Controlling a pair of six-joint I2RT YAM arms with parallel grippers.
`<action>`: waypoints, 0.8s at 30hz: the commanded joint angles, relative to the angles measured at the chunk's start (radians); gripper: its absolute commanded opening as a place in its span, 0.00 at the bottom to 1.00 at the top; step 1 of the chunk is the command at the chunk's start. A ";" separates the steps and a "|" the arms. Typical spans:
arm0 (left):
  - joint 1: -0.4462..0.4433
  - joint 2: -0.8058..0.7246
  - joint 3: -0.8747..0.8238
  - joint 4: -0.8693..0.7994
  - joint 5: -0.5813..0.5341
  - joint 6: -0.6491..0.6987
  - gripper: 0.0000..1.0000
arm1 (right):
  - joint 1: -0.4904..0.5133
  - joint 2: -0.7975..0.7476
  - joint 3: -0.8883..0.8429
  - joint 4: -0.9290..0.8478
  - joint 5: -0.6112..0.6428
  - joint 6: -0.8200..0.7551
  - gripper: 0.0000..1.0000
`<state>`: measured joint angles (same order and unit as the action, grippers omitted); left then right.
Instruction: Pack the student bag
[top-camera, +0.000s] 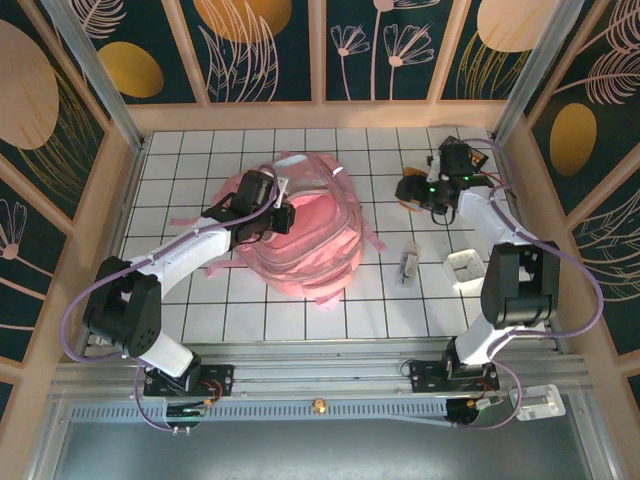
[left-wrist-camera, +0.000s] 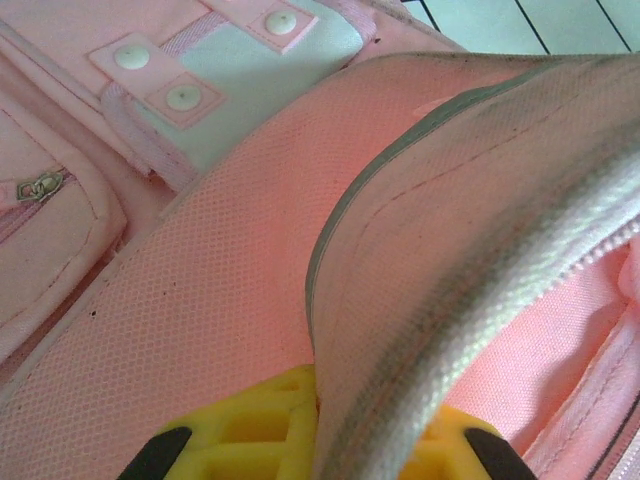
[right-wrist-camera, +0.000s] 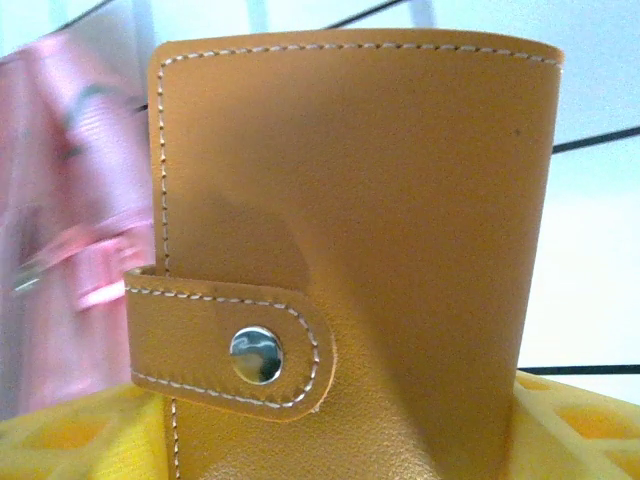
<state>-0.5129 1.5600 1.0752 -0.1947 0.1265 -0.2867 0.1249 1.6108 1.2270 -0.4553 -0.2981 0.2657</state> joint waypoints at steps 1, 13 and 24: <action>0.014 -0.016 0.038 0.040 0.021 -0.056 0.00 | 0.103 -0.094 -0.029 -0.045 -0.071 0.048 0.73; 0.014 -0.101 0.049 0.087 0.048 -0.175 0.00 | 0.416 -0.176 -0.107 0.121 -0.249 0.270 0.74; 0.013 -0.128 0.023 0.104 0.026 -0.264 0.00 | 0.535 -0.009 -0.092 0.228 -0.251 0.378 0.84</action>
<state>-0.5037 1.5024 1.0752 -0.1780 0.1497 -0.4877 0.6456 1.5661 1.1210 -0.2790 -0.5476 0.6037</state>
